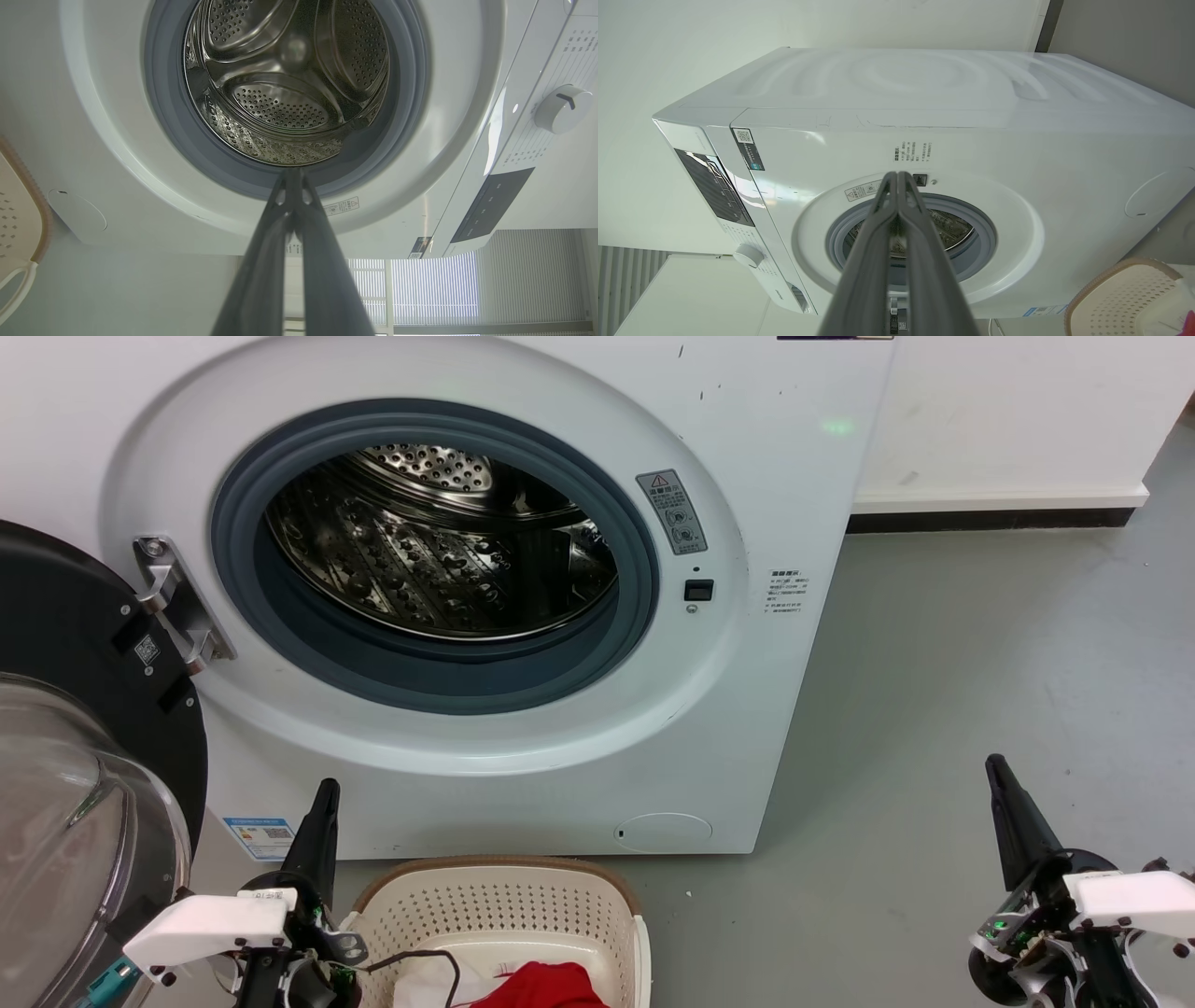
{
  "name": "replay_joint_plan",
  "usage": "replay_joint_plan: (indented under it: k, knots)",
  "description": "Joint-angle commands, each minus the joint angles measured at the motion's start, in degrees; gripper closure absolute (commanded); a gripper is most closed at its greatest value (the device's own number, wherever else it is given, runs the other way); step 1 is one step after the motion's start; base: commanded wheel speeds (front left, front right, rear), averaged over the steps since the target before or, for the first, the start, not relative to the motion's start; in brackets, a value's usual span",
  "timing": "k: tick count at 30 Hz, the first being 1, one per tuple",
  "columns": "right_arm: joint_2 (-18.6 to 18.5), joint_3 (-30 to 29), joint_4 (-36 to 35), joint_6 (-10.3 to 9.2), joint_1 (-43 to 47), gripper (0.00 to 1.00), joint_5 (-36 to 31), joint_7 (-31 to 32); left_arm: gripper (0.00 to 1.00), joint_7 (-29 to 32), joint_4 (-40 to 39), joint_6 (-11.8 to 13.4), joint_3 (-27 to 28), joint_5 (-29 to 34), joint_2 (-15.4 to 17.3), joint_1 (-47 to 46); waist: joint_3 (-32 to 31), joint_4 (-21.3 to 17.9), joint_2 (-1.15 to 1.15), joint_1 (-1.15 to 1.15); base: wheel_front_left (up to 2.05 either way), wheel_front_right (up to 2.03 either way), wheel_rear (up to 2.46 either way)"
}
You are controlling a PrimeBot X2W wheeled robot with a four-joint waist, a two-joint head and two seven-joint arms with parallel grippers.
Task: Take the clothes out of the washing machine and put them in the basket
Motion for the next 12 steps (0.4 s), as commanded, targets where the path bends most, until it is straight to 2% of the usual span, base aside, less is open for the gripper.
replay_joint_plan:
  k: [1,12]
  knots:
    - [0.2,-0.2,0.3,-0.02,-0.8,1.00,1.0,0.2,1.00,0.3,0.2,-0.4,0.3,-0.9,-0.2,-0.6,0.0,0.0,0.00,0.00,0.00,0.00,0.00]
    - [0.3,-0.5,0.4,-0.02,-0.9,1.00,1.2,0.5,1.00,0.4,0.2,-0.5,0.4,-1.3,-0.3,-0.6,0.1,0.0,0.00,0.00,0.00,0.00,0.00]
